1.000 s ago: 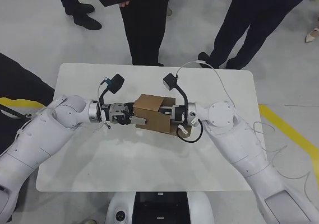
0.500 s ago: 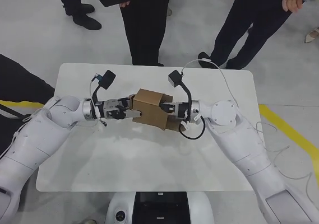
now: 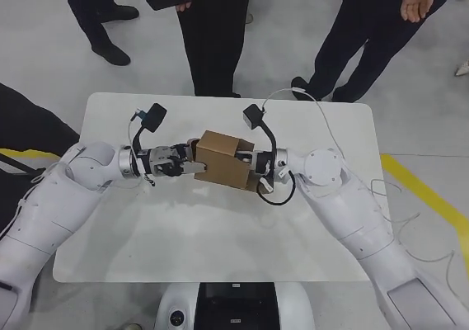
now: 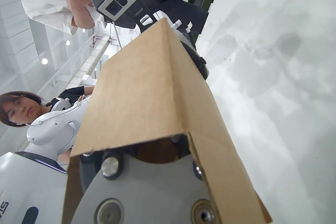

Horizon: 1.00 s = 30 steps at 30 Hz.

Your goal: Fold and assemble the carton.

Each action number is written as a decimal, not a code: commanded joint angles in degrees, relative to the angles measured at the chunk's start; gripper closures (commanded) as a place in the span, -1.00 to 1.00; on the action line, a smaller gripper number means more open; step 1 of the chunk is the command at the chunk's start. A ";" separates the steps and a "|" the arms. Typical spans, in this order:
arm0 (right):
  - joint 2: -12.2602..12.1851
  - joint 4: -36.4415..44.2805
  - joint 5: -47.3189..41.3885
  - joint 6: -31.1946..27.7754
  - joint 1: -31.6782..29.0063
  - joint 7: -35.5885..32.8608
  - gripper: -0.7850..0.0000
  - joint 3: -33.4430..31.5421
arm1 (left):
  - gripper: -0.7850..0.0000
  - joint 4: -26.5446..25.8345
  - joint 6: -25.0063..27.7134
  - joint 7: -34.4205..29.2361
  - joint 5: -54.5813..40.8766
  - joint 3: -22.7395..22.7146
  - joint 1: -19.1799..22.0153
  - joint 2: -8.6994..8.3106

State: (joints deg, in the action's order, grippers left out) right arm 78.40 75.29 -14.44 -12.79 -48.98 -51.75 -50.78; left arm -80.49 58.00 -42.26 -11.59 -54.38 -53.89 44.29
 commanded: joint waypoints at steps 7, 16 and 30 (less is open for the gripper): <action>0.60 -0.13 0.02 -2.36 -0.05 3.54 1.00 0.74 | -1.00 -1.79 0.00 2.14 4.91 -2.77 -2.18 0.48; 0.70 0.33 1.41 -10.35 -1.01 4.65 1.00 0.41 | -1.00 0.00 0.00 0.90 3.19 -4.57 -2.11 0.79; -0.04 1.20 8.24 -15.44 -1.31 4.15 1.00 -1.02 | -1.00 -2.81 0.00 -4.02 1.72 -0.65 0.30 -0.91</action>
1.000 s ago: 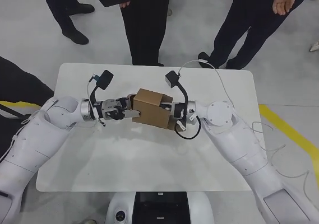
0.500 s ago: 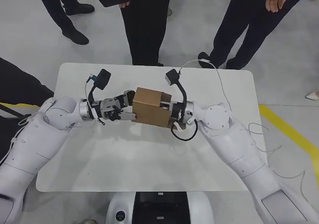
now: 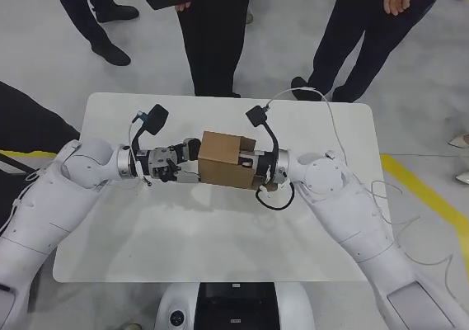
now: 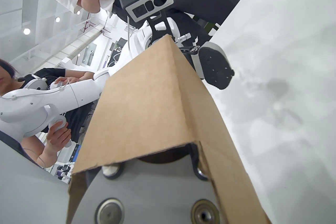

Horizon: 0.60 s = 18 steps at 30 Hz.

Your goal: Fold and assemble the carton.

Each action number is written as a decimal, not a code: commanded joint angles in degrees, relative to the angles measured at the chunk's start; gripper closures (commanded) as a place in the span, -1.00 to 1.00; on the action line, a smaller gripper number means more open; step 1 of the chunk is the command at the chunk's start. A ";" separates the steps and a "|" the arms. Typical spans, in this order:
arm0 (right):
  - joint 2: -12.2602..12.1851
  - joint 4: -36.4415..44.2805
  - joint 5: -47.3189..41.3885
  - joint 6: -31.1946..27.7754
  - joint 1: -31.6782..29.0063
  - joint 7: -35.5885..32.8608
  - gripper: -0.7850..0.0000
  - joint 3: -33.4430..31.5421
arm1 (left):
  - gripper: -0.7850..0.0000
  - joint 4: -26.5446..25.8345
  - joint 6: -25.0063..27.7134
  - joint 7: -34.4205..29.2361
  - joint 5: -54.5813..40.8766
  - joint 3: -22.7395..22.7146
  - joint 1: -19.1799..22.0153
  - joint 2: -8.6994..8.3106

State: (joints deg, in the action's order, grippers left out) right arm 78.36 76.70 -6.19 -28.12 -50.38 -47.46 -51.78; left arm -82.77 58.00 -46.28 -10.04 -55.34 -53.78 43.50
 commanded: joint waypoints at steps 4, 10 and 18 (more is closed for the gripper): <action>0.04 -0.56 -0.38 -0.24 0.66 -1.70 1.00 0.45 | -1.00 -1.91 0.00 0.00 1.68 0.37 0.91 -0.34; 0.11 -0.96 -1.47 -0.01 1.14 -2.80 1.00 0.73 | -1.00 -2.84 0.00 0.03 2.08 -0.24 1.05 0.07; 0.22 -1.42 -2.92 0.03 1.89 -3.35 1.00 0.79 | -1.00 -2.76 0.00 0.16 2.44 -0.75 1.11 0.88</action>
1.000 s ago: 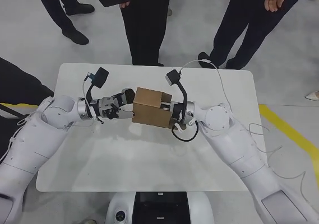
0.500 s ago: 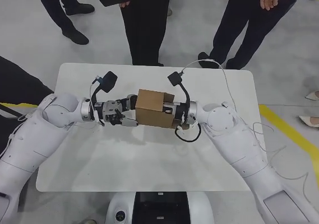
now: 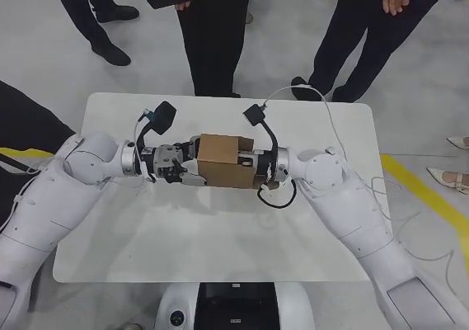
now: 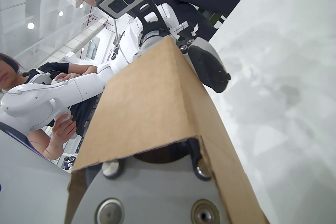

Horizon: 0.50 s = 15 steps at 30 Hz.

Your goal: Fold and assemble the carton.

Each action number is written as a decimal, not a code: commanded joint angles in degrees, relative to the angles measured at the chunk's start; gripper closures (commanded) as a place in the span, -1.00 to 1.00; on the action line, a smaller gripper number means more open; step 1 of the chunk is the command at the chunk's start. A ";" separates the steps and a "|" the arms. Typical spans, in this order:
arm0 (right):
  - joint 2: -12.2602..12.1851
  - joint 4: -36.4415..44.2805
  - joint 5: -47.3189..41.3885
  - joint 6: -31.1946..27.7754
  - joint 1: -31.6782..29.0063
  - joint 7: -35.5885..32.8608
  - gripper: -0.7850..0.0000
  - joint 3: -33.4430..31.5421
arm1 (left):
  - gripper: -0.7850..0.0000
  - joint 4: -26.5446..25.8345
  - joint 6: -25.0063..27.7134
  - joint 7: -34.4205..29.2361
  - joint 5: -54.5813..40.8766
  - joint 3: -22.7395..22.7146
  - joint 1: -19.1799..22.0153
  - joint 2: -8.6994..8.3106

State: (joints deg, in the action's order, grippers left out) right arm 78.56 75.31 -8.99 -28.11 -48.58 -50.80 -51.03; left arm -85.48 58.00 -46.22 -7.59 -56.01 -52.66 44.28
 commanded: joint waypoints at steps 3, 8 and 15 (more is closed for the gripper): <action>0.14 -0.19 -0.37 0.02 0.41 -0.12 1.00 0.35 | -1.00 -0.05 0.00 0.06 0.24 -0.24 -0.01 0.44; 0.32 -0.80 -0.62 0.02 0.93 -0.12 1.00 0.79 | -0.45 0.08 0.00 -0.06 0.34 -0.28 0.04 0.99; 0.46 -1.61 -0.91 0.09 1.58 -0.19 1.00 0.93 | -0.05 0.64 0.00 -0.06 0.38 -0.49 0.12 1.46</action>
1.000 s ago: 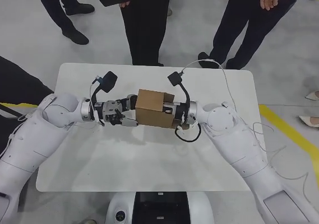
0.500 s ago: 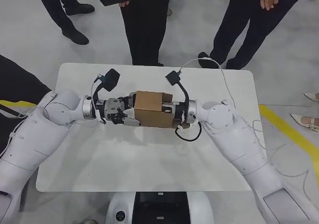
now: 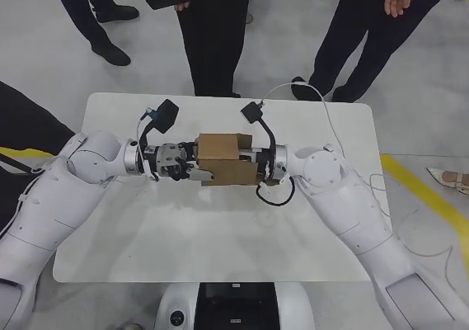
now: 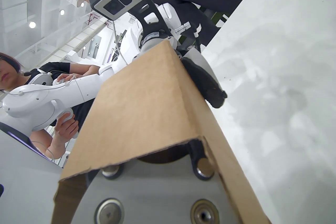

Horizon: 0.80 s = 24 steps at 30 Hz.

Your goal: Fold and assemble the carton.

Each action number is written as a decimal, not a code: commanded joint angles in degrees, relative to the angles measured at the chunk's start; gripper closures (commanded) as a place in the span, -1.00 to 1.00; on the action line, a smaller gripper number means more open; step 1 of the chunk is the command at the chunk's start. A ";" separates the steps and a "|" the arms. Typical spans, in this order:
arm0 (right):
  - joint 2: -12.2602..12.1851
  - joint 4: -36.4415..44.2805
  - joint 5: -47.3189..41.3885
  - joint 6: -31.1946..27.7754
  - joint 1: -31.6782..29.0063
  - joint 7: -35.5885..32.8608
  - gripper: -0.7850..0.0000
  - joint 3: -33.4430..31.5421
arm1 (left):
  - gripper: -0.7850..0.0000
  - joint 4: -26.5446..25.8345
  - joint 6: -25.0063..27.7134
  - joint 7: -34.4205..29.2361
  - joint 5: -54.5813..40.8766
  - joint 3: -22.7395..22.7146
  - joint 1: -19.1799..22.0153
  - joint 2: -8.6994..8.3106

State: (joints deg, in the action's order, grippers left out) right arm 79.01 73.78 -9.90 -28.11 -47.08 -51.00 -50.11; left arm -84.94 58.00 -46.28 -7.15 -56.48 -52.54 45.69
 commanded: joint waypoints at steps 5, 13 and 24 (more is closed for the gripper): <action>0.11 -0.38 -0.27 0.36 0.35 0.19 1.00 0.05 | -0.20 0.51 0.00 0.00 -0.43 -0.35 -0.05 0.29; 0.05 -0.82 -0.56 1.13 0.32 0.98 0.28 -0.65 | -0.24 1.89 0.00 0.00 -0.74 -1.40 -0.46 0.69; -0.70 -0.60 0.54 2.28 -1.07 2.98 0.10 -3.49 | -0.20 3.49 0.00 0.00 -0.75 -4.33 -1.87 0.85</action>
State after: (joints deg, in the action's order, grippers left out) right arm 78.40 73.17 -9.41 -25.91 -48.00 -48.20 -53.28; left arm -81.55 58.00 -46.26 -7.91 -60.52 -54.25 46.55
